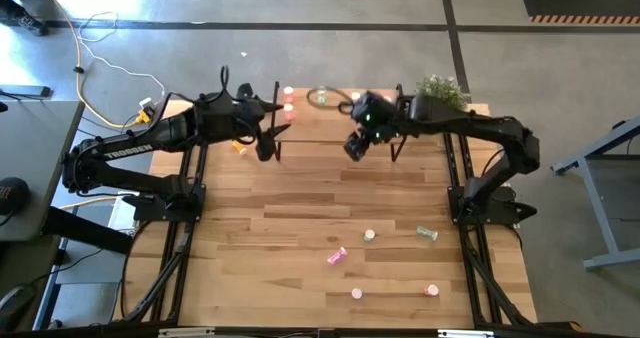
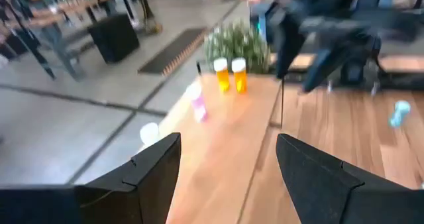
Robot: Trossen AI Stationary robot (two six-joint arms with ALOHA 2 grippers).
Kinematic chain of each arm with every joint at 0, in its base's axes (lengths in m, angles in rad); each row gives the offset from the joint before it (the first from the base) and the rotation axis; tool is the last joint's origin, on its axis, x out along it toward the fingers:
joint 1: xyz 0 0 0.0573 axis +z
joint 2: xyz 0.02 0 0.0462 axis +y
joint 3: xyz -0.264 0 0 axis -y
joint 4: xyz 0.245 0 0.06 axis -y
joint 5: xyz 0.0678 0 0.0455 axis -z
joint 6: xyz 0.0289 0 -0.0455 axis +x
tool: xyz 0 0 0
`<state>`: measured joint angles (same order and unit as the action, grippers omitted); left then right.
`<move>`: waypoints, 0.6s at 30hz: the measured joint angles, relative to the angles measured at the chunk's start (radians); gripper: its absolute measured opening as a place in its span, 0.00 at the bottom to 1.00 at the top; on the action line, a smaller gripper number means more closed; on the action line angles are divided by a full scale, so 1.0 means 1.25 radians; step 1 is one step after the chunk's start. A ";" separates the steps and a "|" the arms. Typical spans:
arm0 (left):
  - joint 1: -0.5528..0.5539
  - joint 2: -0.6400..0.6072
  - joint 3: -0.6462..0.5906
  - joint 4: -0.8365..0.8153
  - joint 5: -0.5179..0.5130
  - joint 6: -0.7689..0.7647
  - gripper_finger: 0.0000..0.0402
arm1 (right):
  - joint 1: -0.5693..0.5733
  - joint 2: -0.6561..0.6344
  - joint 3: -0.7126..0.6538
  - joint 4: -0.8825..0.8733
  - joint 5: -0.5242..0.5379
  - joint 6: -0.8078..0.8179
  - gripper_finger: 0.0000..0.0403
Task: Pick and place medicine bottles onto shelf by color
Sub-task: Put the left blue pill bottle on the shelf aligned with the other blue pill bottle
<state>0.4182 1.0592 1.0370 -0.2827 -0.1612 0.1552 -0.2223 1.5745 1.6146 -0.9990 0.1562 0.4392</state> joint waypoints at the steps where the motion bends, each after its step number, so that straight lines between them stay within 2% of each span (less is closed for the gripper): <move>1: 0.000 0.000 0.000 -0.018 0.000 -0.008 0.59 | 0.020 0.000 0.000 -0.017 0.007 0.012 0.54; 11: -0.007 0.000 0.000 -0.078 0.066 -0.128 0.59 | 0.213 -0.005 -0.005 -0.229 0.103 0.143 0.54; 14: -0.017 0.000 0.000 -0.078 0.066 -0.115 0.59 | 0.257 -0.029 -0.057 -0.270 0.112 0.193 0.54; 18: -0.024 0.000 0.000 -0.079 0.060 -0.136 0.59 | 0.312 -0.106 -0.169 -0.254 0.079 0.263 0.54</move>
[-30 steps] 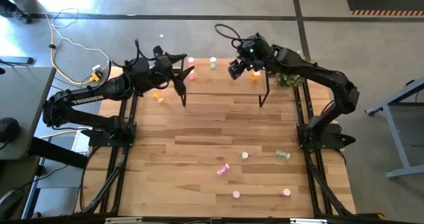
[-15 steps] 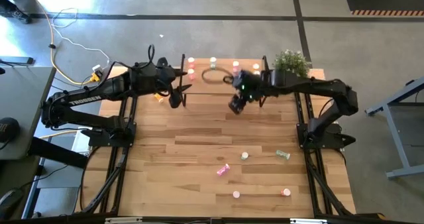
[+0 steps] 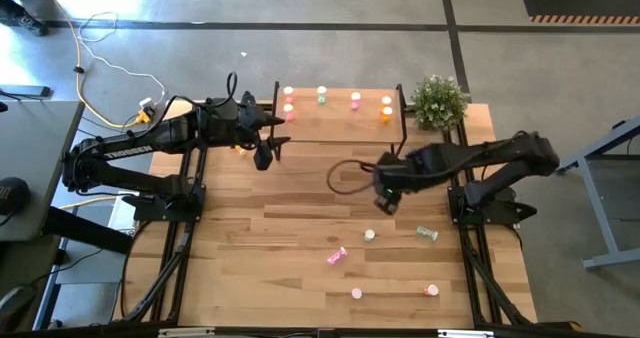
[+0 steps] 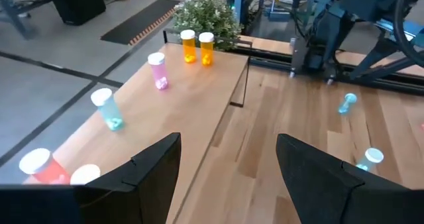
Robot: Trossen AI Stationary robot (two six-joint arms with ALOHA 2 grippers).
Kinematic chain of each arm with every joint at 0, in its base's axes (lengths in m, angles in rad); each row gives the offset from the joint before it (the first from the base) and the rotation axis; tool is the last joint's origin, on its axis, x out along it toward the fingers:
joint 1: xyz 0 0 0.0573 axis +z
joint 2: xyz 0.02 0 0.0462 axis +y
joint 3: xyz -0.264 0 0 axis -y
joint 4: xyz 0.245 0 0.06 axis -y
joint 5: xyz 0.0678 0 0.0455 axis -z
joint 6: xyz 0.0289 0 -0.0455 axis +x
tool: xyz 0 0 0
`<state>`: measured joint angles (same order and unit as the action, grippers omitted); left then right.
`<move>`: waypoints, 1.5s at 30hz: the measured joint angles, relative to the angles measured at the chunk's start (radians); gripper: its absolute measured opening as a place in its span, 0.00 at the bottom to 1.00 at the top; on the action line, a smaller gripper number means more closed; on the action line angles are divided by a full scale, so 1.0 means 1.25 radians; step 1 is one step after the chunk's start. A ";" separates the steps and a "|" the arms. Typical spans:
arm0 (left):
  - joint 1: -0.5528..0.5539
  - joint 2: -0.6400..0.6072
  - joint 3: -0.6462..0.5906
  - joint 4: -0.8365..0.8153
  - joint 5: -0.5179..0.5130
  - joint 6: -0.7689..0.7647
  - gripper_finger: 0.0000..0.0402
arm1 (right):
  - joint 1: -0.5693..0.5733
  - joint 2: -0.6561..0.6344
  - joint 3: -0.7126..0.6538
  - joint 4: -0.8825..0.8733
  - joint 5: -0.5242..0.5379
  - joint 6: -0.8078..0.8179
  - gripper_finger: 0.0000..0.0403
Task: Pick and place medicine bottles onto shelf by color
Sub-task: Put the left blue pill bottle on the shelf aligned with the other blue pill bottle
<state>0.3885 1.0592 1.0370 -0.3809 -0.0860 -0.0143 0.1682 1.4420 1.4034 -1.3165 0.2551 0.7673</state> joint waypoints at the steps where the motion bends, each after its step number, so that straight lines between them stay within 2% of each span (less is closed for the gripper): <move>1: 0.000 0.000 0.000 0.000 0.000 -0.008 0.59 | 0.014 -0.022 -0.030 0.011 -0.008 0.020 0.54; 10: -0.006 0.001 0.000 -0.013 0.002 -0.050 0.59 | 0.143 -0.246 -0.293 0.241 -0.037 0.233 0.54; 17: -0.026 0.002 0.000 -0.013 -0.001 -0.084 0.59 | 0.200 -0.308 -0.439 0.406 -0.042 0.296 0.54; 23: -0.053 0.002 0.000 -0.013 -0.004 -0.100 0.59 | 0.261 -0.294 -0.549 0.652 -0.035 0.227 0.54; 26: -0.067 0.002 0.000 -0.013 -0.006 -0.100 0.59 | 0.296 -0.275 -0.584 0.763 0.020 0.169 0.54; 36: -0.104 0.002 0.000 -0.016 -0.054 -0.100 0.59 | 0.348 -0.130 -0.590 0.831 0.174 0.066 0.54; 45: -0.104 0.002 0.000 -0.015 -0.066 -0.091 0.59 | 0.347 -0.005 -0.590 0.917 0.190 0.061 0.54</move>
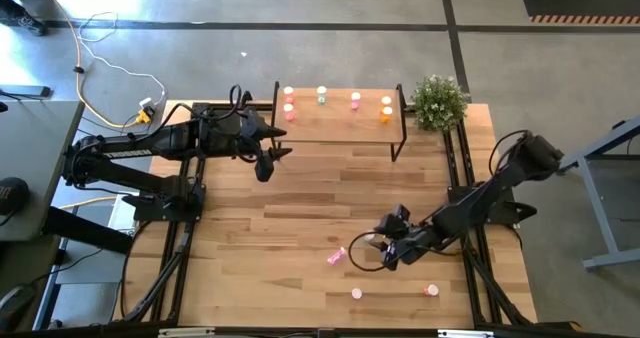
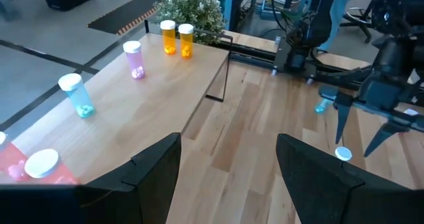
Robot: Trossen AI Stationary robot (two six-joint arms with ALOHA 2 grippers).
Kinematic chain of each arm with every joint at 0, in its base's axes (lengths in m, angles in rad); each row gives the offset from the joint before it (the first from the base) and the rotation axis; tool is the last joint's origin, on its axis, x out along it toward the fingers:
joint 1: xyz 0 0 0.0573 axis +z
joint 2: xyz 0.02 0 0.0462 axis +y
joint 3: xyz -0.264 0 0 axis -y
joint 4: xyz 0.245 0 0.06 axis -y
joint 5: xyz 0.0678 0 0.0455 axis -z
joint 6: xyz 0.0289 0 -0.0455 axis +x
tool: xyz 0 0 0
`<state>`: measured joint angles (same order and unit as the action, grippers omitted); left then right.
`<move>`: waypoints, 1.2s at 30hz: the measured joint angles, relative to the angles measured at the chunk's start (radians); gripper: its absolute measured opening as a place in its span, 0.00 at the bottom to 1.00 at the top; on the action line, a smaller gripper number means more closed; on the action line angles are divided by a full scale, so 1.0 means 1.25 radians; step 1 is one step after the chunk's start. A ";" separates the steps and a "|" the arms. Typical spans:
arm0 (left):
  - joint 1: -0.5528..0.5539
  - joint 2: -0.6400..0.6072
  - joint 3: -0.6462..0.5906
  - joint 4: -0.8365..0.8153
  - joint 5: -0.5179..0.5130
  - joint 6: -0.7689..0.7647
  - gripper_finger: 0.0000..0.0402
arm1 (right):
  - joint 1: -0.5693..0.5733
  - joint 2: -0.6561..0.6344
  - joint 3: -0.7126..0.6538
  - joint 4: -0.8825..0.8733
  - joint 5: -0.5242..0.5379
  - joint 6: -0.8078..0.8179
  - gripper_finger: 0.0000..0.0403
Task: Pick and place medicine bottles onto shelf by color
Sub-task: Put the left blue pill bottle on the shelf aligned with the other blue pill bottle
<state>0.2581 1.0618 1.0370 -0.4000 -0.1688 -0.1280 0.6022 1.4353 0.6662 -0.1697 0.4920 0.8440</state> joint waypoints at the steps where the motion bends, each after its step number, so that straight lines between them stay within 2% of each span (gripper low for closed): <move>1: 0.000 0.000 0.000 0.000 0.000 0.000 0.59 | 0.000 0.012 0.000 0.008 0.008 0.000 0.54; 10: 0.000 0.000 0.000 0.000 -0.002 0.000 0.59 | -0.024 0.057 0.000 0.018 0.046 0.010 0.54; 16: 0.000 0.000 0.000 0.000 -0.003 0.000 0.59 | -0.046 0.057 0.000 0.030 0.009 -0.012 0.53; 20: 0.000 0.000 0.000 0.000 -0.006 0.000 0.59 | -0.055 0.057 0.000 0.029 -0.013 -0.013 0.47; 29: 0.000 0.000 0.000 0.000 -0.023 0.000 0.59 | -0.058 0.057 0.000 0.033 -0.015 -0.016 0.23; 32: 0.001 0.000 0.000 0.000 -0.023 0.000 0.59 | -0.058 0.057 0.000 0.051 -0.017 -0.030 0.21; 36: 0.010 0.000 0.000 0.000 -0.023 0.000 0.59 | -0.072 0.057 0.019 0.058 -0.030 -0.015 0.25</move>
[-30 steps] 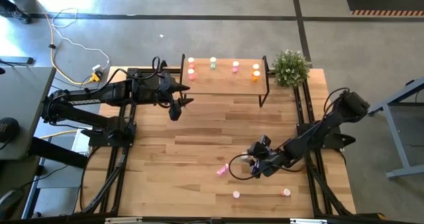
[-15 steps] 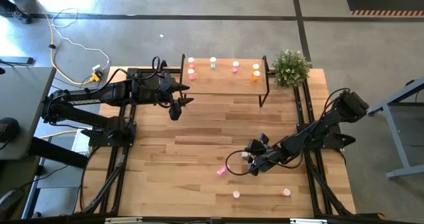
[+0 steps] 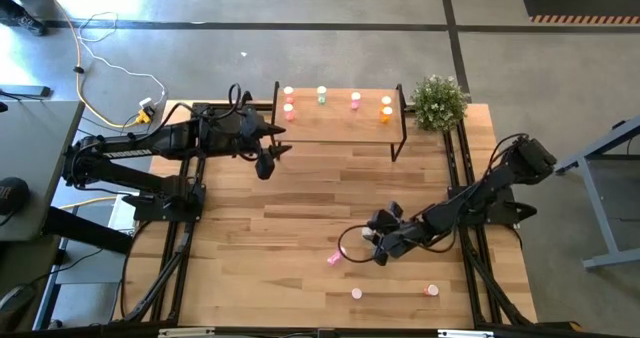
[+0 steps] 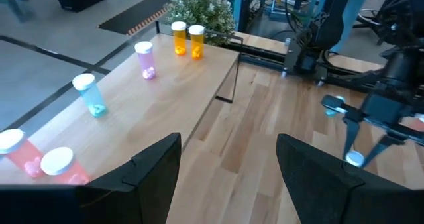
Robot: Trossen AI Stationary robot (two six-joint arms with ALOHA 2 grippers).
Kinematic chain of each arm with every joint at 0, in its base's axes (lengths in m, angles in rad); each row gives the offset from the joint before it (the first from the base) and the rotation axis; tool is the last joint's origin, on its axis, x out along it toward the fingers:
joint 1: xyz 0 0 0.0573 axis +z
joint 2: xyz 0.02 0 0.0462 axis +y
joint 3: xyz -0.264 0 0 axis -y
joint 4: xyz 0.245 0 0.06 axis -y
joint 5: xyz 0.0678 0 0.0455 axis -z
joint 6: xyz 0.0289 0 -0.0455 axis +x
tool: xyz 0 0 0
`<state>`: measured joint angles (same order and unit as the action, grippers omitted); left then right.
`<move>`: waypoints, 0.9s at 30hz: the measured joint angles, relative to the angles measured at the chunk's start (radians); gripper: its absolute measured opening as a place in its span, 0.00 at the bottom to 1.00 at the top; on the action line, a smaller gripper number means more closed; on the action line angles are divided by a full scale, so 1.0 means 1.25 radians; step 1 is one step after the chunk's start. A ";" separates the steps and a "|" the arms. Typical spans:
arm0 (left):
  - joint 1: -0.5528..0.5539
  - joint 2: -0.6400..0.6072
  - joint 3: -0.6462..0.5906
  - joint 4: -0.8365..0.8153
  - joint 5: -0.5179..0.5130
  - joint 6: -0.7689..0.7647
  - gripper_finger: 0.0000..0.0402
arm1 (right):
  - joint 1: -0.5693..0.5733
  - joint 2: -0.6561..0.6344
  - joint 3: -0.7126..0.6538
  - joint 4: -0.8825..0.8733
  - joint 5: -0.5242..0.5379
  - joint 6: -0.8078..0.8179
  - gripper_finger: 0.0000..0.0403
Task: Pick and place medicine bottles onto shelf by color
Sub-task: Put the left blue pill bottle on the shelf aligned with the other blue pill bottle
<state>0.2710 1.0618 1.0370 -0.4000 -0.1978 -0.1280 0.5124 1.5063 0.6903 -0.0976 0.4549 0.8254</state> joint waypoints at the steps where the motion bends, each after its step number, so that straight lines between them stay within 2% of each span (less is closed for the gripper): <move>1: 0.005 0.000 0.000 0.000 0.000 0.000 0.59 | -0.007 0.000 0.011 0.001 -0.003 0.000 0.26; 8: 0.066 0.000 0.000 0.000 0.003 0.016 0.59 | -0.107 0.000 0.136 -0.046 -0.061 -0.127 0.25; 12: 0.112 0.000 0.000 0.000 0.007 0.036 0.59 | -0.199 0.000 0.241 -0.116 -0.101 -0.225 0.25; 16: 0.162 0.000 0.000 0.000 0.049 0.042 0.59 | -0.294 0.000 0.348 -0.177 -0.121 -0.333 0.25; 21: 0.215 0.000 0.000 0.000 0.069 0.068 0.59 | -0.415 0.000 0.462 -0.188 -0.183 -0.463 0.25; 27: 0.249 0.000 0.000 0.000 0.075 0.070 0.59 | -0.544 0.000 0.562 -0.194 -0.208 -0.569 0.26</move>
<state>0.5827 1.0618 1.0370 -0.3996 -0.1034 -0.0410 -0.1671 1.5063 1.3932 -0.3403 0.1946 0.1143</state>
